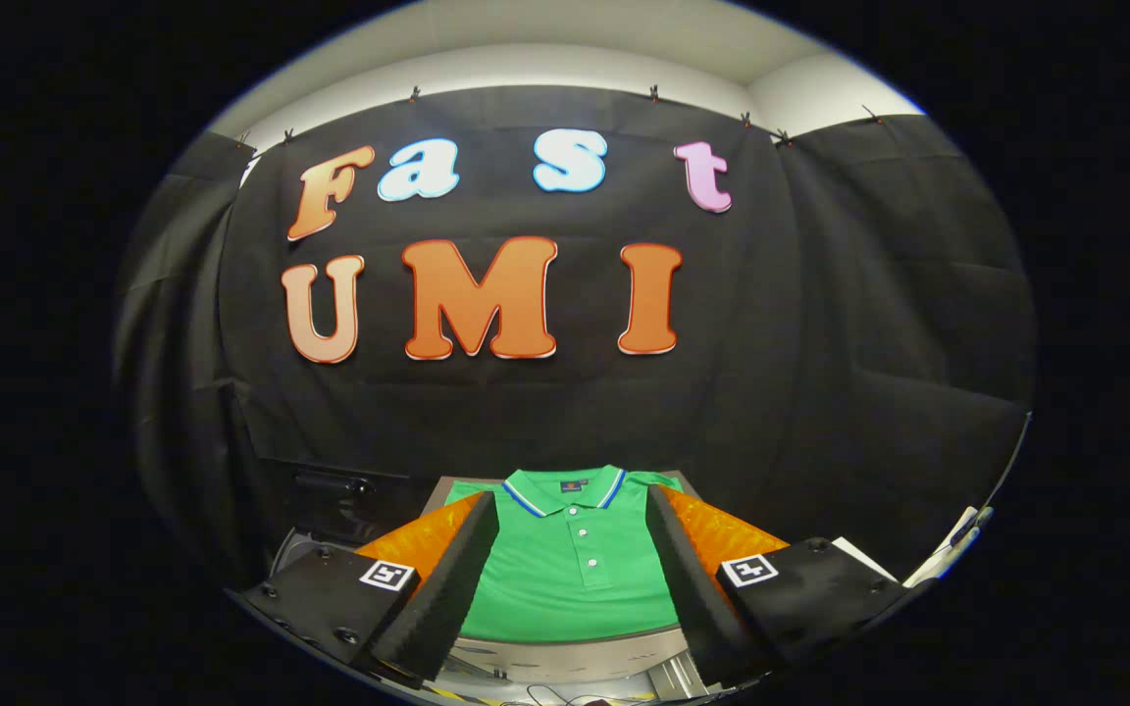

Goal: Put the clothes into the washing machine and then close the washing machine lid.

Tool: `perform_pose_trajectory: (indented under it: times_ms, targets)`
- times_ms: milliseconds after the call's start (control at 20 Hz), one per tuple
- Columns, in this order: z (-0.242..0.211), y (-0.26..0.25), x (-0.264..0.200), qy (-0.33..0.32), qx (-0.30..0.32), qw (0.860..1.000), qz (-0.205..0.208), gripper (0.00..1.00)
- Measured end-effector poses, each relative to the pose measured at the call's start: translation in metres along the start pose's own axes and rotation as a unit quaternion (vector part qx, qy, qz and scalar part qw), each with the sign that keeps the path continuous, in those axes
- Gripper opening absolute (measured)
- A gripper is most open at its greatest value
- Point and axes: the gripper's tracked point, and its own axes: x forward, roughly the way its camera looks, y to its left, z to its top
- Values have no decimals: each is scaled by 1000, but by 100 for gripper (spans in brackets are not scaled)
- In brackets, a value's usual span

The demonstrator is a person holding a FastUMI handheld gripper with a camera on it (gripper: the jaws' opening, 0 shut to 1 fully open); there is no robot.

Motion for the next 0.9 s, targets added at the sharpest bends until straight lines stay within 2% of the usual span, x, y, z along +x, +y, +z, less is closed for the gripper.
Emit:
perform_pose_trajectory:
  times_ms: [400, 600, 900]
  targets:
    - [-58, -16, 110, 110, 10, 994, 2, 98]
    - [-84, -21, 139, 165, 8, 986, -8, 98]
    - [-116, -21, 156, 240, 5, 971, -6, 98]
